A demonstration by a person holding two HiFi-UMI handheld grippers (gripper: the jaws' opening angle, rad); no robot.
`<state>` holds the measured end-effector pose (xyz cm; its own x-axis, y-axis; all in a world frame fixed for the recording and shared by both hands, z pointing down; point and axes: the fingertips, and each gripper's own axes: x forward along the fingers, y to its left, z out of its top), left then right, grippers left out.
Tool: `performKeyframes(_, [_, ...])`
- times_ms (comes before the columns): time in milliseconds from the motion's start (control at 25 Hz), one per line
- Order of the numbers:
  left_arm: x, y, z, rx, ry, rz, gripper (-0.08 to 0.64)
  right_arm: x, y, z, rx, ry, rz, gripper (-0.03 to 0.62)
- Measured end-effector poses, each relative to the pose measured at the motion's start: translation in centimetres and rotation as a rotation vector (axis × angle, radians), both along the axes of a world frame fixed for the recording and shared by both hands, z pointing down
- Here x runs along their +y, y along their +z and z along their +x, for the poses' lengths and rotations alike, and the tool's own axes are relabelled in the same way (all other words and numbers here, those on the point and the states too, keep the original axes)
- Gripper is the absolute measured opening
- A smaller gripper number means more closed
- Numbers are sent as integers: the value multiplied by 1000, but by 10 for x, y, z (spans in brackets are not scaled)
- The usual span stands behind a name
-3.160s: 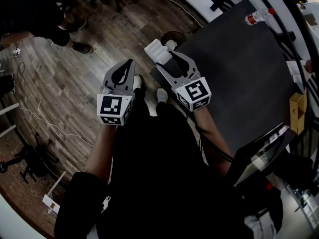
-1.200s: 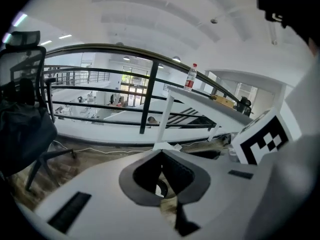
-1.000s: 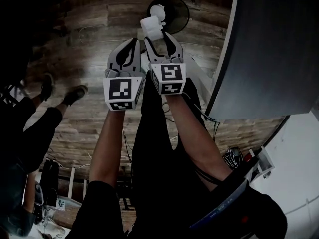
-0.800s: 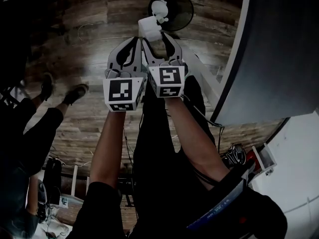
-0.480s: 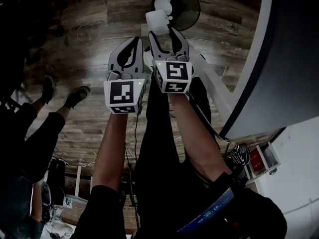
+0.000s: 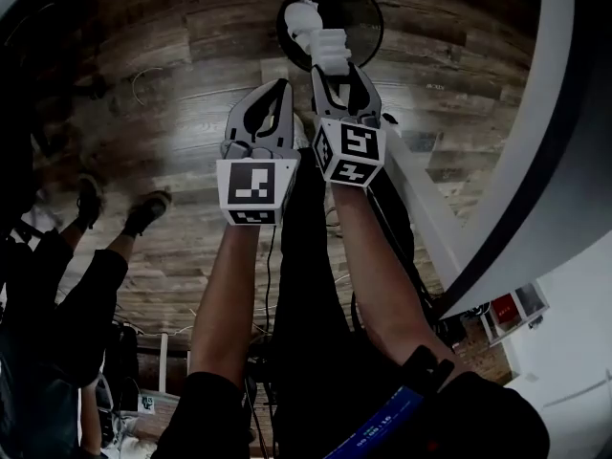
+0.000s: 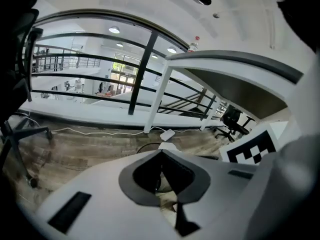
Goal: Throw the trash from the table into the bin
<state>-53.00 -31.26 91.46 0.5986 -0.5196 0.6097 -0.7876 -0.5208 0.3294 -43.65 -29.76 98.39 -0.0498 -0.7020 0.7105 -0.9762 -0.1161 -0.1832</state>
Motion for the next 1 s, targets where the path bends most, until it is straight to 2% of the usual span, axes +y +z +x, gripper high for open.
performKeyframes(280, [2, 46, 32, -16, 78, -48, 11, 6, 33, 24, 5, 66, -41, 245])
performKeyframes(520, [-8, 64, 47, -36, 125, -44, 11, 2, 55, 32, -3, 68, -57, 245])
performKeyframes(720, [-15, 78, 40, -59, 123, -64, 11, -2, 60, 44, -11, 104, -50, 247])
performKeyframes(1000, [-19, 67, 30, -61, 117, -51, 11, -3, 48, 45, -9, 106, -38, 247])
